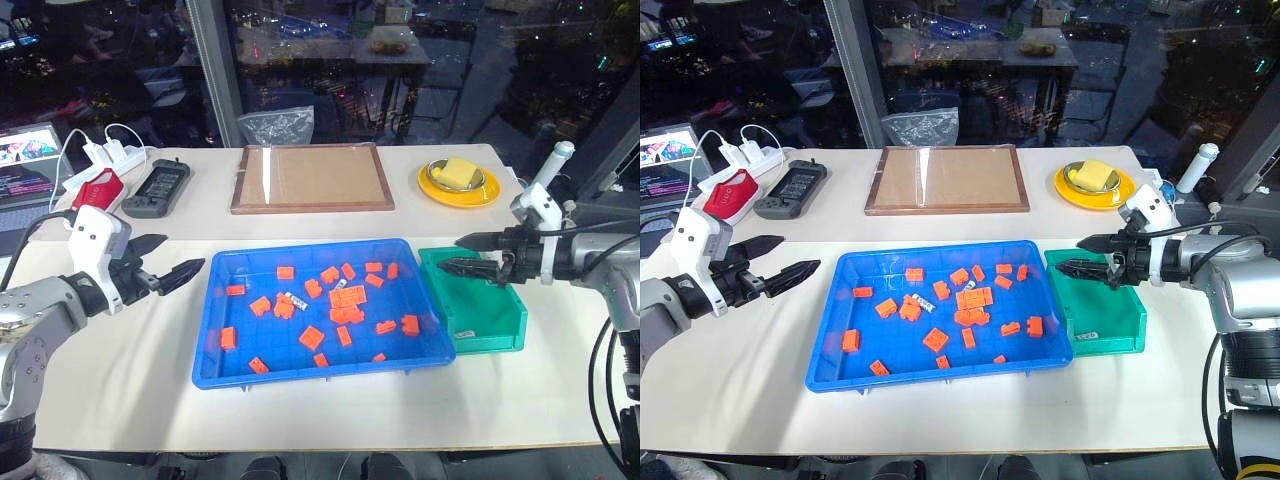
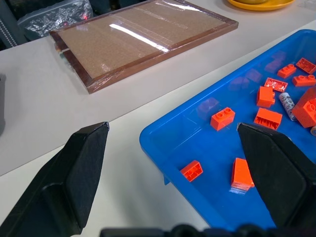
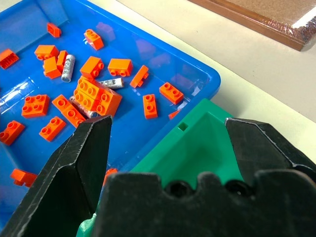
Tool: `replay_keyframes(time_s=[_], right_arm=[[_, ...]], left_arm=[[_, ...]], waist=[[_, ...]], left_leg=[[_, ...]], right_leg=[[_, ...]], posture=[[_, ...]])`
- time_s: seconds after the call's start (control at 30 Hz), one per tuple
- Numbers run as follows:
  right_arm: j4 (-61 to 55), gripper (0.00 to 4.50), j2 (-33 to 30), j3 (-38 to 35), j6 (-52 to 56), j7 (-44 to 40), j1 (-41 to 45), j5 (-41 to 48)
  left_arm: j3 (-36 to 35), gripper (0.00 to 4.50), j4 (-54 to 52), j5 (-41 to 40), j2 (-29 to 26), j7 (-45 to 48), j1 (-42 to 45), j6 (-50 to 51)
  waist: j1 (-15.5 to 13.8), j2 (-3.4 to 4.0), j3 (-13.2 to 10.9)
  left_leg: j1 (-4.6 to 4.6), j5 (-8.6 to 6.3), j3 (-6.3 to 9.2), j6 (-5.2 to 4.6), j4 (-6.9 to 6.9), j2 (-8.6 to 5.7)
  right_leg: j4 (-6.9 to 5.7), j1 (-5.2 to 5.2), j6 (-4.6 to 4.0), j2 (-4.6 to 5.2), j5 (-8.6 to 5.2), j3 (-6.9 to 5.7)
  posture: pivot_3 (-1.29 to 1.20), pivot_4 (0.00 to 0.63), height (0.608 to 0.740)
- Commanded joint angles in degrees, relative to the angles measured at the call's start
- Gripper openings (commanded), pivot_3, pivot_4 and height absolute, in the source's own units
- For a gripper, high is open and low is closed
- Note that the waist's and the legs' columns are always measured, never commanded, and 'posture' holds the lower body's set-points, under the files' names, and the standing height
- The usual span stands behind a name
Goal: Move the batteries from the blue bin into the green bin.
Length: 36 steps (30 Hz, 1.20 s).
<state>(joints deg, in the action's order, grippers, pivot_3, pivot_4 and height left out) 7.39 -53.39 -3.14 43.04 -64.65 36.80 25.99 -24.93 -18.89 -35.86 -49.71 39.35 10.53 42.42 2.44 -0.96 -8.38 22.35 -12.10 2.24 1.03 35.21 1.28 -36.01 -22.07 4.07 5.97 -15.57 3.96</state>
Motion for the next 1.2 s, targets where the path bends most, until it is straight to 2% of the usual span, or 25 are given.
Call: replay_keyframes(time_s=[0.03,0.2,0.37,0.53,0.6,0.7,0.97,1.13,1.2], right_arm=[[-0.66,4.26,-0.21,-1.82,-2.36,0.6,-0.2,-0.39],[-0.84,4.26,0.4,-2.08,-5.42,2.05,-1.11,-1.7],[-12.51,4.26,-2.58,1.29,1.34,-0.12,-1.81,0.22],[-18.33,4.26,-2.69,3.4,5.32,0.09,0.49,1.55],[-21.77,4.26,-2.75,6.5,6.13,-1.66,1.06,1.7],[-22.22,4.26,-1.12,11.94,5.43,-1.42,3.27,-1.63],[-13.33,4.26,7.97,23.5,-2.14,-0.7,12.7,-11.27],[-8.93,4.26,11.51,29.01,-5.09,-4.97,14.34,-14.36],[-8.61,3.75,12.24,30.23,-5.69,-6.26,13.62,-14.97]], left_arm=[[-0.34,4.5,-0.38,-0.43,0.0,0.12,2.13,-1.29],[1.38,4.5,-0.58,-1.23,0.71,0.01,5.75,-0.72],[9.24,4.5,-2.11,-9.97,-3.4,5.42,18.53,11.08],[15.62,4.5,-1.76,-9.25,-9.43,12.84,21.24,12.97],[18.24,4.5,-2.47,-9.26,-10.44,17.26,21.66,11.44],[21.79,4.5,-1.15,-5.46,-11.42,18.93,21.75,9.34],[20.42,4.5,-2.78,-2.85,-13.72,21.21,16.91,6.85],[15.97,4.5,-6.61,-4.62,-13.87,19.09,12.59,8.77],[14.67,4.5,-8.15,-5.3,-13.84,18.63,11.0,9.32]], waist=[[0.0,0.0,0.0],[-0.12,0.0,0.0],[-0.38,-0.02,-0.01],[0.57,0.08,0.05],[0.56,0.07,0.05],[0.48,0.07,0.05],[0.53,0.05,0.03],[-0.13,0.05,0.03],[-0.14,0.05,0.03]], left_leg=[[0.0,0.0,0.0,0.0,0.0,0.0],[0.01,0.0,0.0,0.0,0.04,-0.01],[0.12,0.0,0.08,0.0,0.12,-0.03],[-0.06,0.0,0.1,0.0,0.09,-0.01],[-0.02,0.0,0.12,0.0,0.08,0.13],[-0.02,0.0,0.11,0.0,0.12,0.35],[0.03,0.0,0.08,0.0,0.15,0.65],[0.11,0.0,0.08,0.0,0.16,0.64],[0.11,-0.01,0.08,0.0,0.16,0.64]], right_leg=[[0.0,0.0,0.0,0.0,0.0,0.0],[0.01,0.04,0.0,0.0,0.0,0.0],[-0.05,0.0,0.01,0.0,0.0,-0.03],[-0.09,0.04,0.02,-0.08,0.0,-0.02],[-0.05,0.02,0.01,-0.25,0.0,-0.02],[-0.03,0.02,0.0,-0.47,0.0,-0.02],[-0.07,-0.11,-0.11,-0.75,0.06,0.01],[-0.08,-0.12,-0.12,-0.73,0.07,0.0],[-0.1,-0.1,-0.13,-0.73,0.07,0.0]], posture=[[0.0,0.15,0.736],[0.0,0.15,0.736],[0.0,0.15,0.736],[0.0,0.15,0.736],[0.0,0.15,0.736],[0.0,0.15,0.736],[0.0,0.15,0.736],[0.0,0.15,0.736],[0.0,0.15,0.736]])
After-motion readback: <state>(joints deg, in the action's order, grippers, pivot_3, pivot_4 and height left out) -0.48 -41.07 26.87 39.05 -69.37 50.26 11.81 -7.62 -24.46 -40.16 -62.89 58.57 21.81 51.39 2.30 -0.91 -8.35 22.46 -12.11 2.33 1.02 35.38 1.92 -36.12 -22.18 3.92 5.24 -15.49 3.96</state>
